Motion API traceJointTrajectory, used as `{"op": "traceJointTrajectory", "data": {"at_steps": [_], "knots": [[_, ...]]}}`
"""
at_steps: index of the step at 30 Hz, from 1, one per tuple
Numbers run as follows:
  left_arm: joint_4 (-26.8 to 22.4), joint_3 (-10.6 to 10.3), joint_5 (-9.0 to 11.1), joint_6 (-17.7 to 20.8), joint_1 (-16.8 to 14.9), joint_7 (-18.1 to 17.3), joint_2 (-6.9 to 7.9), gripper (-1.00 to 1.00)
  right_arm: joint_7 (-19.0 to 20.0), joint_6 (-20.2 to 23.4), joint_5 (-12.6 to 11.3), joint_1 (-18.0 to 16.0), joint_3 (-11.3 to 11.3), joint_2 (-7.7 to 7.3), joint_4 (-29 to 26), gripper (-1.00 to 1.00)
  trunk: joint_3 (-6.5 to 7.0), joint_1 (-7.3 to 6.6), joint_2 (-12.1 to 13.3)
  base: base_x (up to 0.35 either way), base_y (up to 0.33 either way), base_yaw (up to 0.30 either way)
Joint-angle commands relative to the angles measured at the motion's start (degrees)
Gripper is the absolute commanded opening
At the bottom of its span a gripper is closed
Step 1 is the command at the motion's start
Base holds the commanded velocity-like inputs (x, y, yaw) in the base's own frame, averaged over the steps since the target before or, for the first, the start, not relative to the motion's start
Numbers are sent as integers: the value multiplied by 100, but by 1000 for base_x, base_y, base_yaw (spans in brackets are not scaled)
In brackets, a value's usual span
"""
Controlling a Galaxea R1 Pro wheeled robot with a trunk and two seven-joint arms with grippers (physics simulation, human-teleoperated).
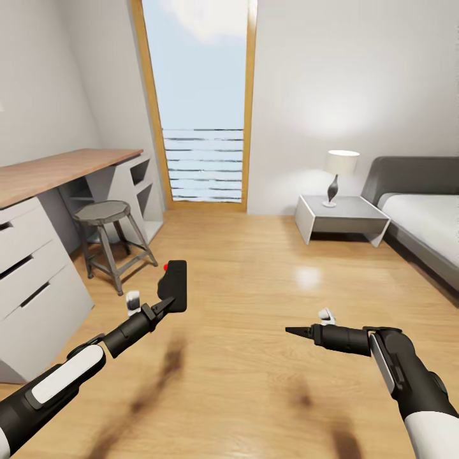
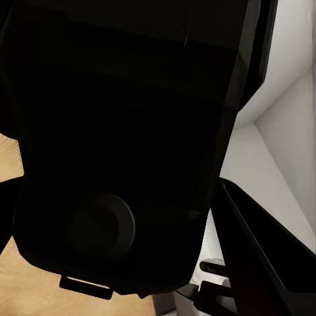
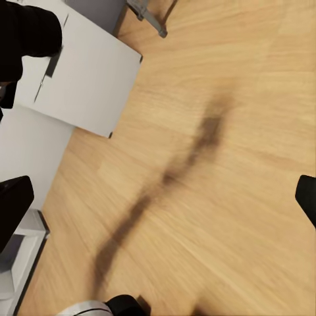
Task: Attach the digital camera to the camera tripod in the bedroom.
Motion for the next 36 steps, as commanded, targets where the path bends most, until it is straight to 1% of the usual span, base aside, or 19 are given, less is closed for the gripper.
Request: {"op": "traceJointTrajectory", "data": {"at_steps": [1,36], "knots": [[2,-15,59,26,-7,-28,5,-100,13,45,-4,-3,-5,0,1,100,18,-3,0,0,0,0],[2,-16,67,-14,-7,-30,-2,-100,14,45,-4,-3,4,10,21,100,793,-94,46,0,0,0]]}}
